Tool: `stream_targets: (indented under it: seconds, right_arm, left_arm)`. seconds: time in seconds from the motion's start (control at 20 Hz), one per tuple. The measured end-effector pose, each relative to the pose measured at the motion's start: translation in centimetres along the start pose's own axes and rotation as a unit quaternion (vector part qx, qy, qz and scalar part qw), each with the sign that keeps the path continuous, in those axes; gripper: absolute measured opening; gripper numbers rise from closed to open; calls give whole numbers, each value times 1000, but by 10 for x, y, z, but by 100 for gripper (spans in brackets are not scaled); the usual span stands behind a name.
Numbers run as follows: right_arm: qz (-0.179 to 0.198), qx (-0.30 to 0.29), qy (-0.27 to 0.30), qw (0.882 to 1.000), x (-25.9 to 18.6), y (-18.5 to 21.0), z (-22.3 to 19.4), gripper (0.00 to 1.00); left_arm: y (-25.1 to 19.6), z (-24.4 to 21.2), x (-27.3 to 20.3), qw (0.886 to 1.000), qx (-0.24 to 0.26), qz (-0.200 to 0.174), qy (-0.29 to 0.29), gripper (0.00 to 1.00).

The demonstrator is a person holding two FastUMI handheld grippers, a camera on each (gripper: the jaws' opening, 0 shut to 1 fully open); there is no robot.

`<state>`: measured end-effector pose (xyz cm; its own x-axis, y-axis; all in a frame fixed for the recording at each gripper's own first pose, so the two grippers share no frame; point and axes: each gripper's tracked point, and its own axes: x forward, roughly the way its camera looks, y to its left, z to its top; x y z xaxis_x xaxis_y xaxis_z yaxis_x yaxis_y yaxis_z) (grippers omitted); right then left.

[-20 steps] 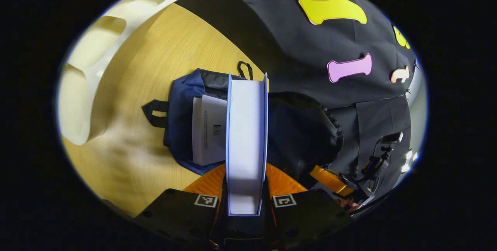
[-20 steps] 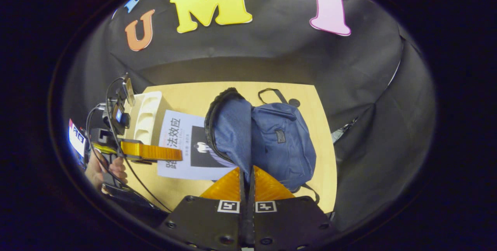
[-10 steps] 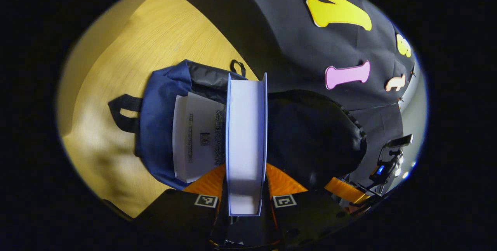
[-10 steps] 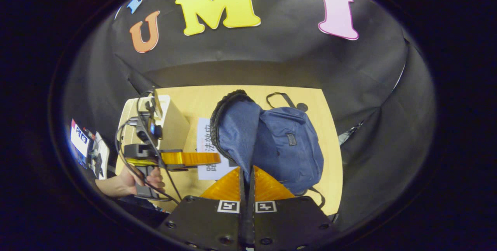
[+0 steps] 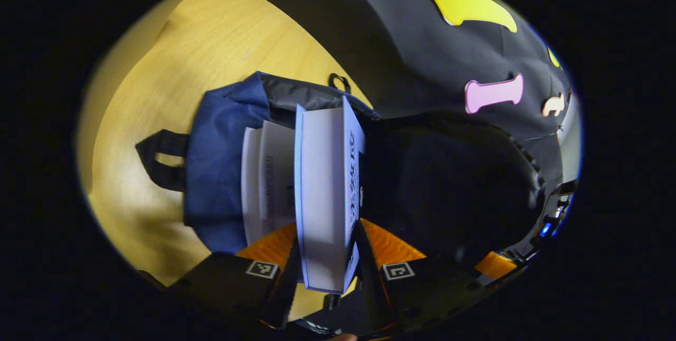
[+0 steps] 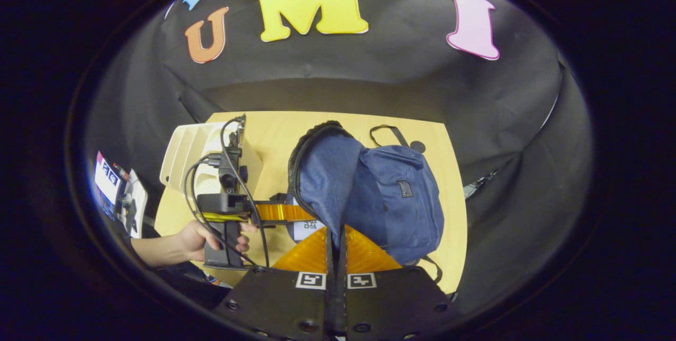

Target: Open the schoolbag, grab two books from the bookshelf and put them into the schoolbag.

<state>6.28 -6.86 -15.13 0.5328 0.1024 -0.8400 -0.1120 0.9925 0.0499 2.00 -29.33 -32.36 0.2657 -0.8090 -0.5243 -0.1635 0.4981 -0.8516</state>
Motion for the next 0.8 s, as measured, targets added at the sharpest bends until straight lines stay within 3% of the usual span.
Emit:
stream_targets:
  seconds: [0.05, 0.1, 0.15, 0.25, 0.35, 0.6, 0.8]
  right_arm:
    - [0, 0, 0, 1000, 0, 0, 0, 0]
    - [0, 0, 0, 1000, 0, 0, 0, 0]
    - [0, 0, -1, 1000, 1, -1, 0, 0]
    - [1, 0, 0, 1000, 2, 0, -1, 0]
    - [1, -2, 0, 1000, 3, 1, -2, 0]
    - [2, -8, 2, 1000, 8, 11, -4, 0]
    - [2, -5, 5, 1000, 14, 21, -6, 0]
  left_arm:
    - [0, -3, -1, 1000, 3, 8, 3, 62]
    - [3, -3, -2, 999, 12, 29, 5, 77]
    - [14, -4, -4, 997, 32, 70, 10, 66]
    - [35, -1, -17, 985, 79, 151, 14, 83]
    - [39, 7, -27, 976, 105, 193, -4, 87]
    - [23, 27, -72, 950, 193, 234, -77, 87]
    - [2, 53, -129, 915, 264, 257, -168, 86]
